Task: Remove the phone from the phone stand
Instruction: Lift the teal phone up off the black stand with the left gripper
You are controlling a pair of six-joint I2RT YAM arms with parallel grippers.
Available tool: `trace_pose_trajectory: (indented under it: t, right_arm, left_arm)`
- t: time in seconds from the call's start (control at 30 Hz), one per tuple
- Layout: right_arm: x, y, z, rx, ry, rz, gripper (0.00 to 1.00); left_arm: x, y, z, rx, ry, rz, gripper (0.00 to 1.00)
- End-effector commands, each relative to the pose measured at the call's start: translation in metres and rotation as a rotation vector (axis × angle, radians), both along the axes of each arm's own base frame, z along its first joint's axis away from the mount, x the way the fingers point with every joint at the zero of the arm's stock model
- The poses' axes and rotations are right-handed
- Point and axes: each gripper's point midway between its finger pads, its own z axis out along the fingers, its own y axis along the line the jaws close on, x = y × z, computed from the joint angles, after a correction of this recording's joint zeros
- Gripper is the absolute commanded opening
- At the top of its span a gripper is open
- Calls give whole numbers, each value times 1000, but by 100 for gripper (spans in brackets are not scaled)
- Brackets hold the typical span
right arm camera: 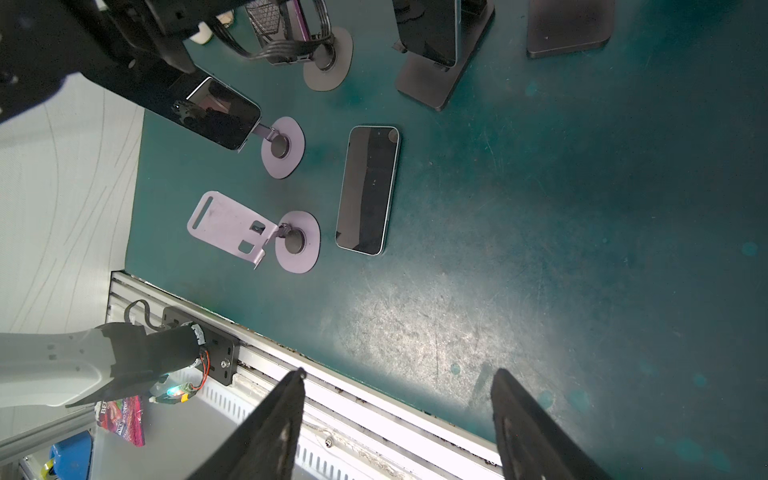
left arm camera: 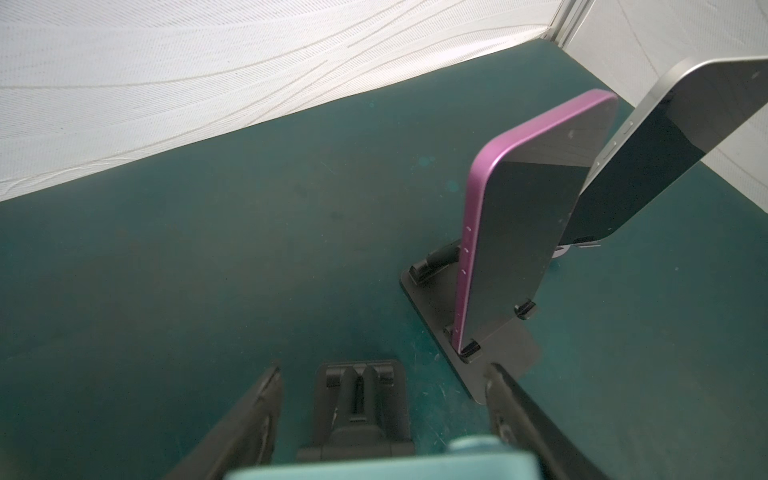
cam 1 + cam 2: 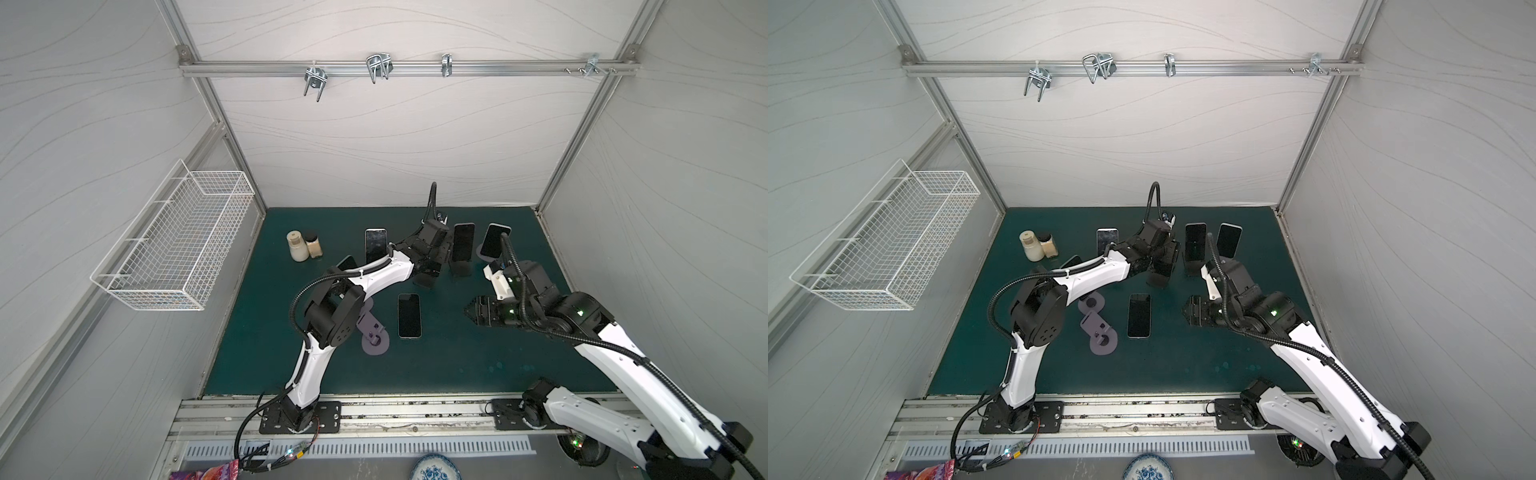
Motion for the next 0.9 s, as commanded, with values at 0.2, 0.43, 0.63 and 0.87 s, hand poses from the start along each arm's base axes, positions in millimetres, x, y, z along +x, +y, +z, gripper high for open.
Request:
trace_pose_trajectory:
  t: [0.2, 0.43, 0.63, 0.87]
  right_arm:
    - [-5, 1, 1, 13, 10, 17, 72]
    - [-6, 3, 1, 24, 16, 18, 72]
    - [-7, 2, 2, 26, 15, 16, 72]
    - [-8, 0, 3, 29, 16, 12, 72]
  left_arm:
    - [8, -3, 48, -91, -84, -1, 53]
    - [8, -2, 58, -111, -96, 2, 52]
    - [10, 0, 68, -128, -114, 9, 51]
    - [8, 1, 76, -131, -122, 3, 50]
